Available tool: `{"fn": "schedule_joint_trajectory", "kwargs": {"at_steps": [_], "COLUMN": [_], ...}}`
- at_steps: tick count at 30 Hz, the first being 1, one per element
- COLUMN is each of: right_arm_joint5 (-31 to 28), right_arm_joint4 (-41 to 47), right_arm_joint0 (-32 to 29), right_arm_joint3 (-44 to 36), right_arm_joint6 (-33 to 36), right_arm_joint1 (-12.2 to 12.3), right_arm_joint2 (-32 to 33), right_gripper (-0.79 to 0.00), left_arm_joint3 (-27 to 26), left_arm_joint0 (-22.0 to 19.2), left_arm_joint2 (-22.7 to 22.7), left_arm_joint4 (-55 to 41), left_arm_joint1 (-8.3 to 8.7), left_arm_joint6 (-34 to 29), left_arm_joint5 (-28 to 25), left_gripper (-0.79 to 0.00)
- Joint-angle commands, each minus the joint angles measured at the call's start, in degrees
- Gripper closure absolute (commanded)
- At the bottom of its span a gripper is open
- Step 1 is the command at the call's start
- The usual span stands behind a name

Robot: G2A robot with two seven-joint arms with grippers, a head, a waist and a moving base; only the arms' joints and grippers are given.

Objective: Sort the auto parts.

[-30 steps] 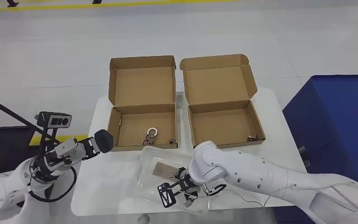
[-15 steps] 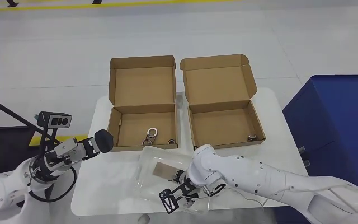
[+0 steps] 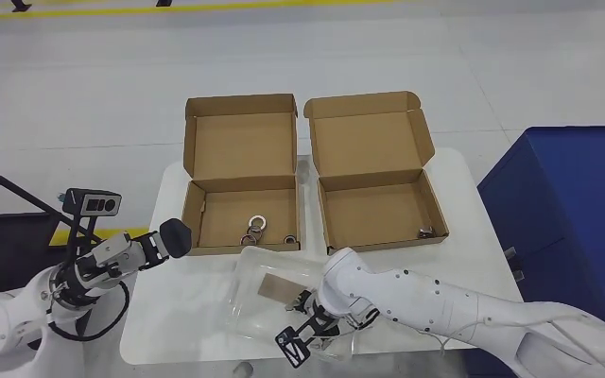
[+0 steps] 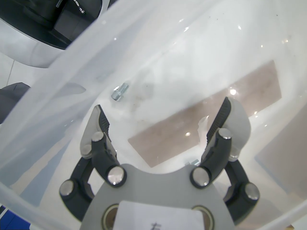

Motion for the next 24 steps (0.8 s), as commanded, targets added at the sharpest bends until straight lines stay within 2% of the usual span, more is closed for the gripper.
{"fn": "schedule_joint_trajectory", "kwargs": {"at_steps": [1, 24], "right_arm_joint5": [0.07, 0.07], "right_arm_joint4": [-0.27, -2.00], "right_arm_joint0": [-0.13, -0.42], "right_arm_joint3": [-0.06, -1.28], "right_arm_joint6": [0.07, 0.06], "right_arm_joint1": [-0.07, -1.00], "right_arm_joint2": [0.00, 0.00], "right_gripper": [-0.785, -0.785], "left_arm_joint3": [0.00, 0.00], "left_arm_joint0": [0.00, 0.00], "left_arm_joint2": [0.00, 0.00], "left_arm_joint4": [-0.01, -0.01], "left_arm_joint1": [0.00, 0.00], "left_arm_joint6": [0.00, 0.00], "left_arm_joint5": [0.00, 0.00], "left_gripper": [-0.785, -0.785]}}
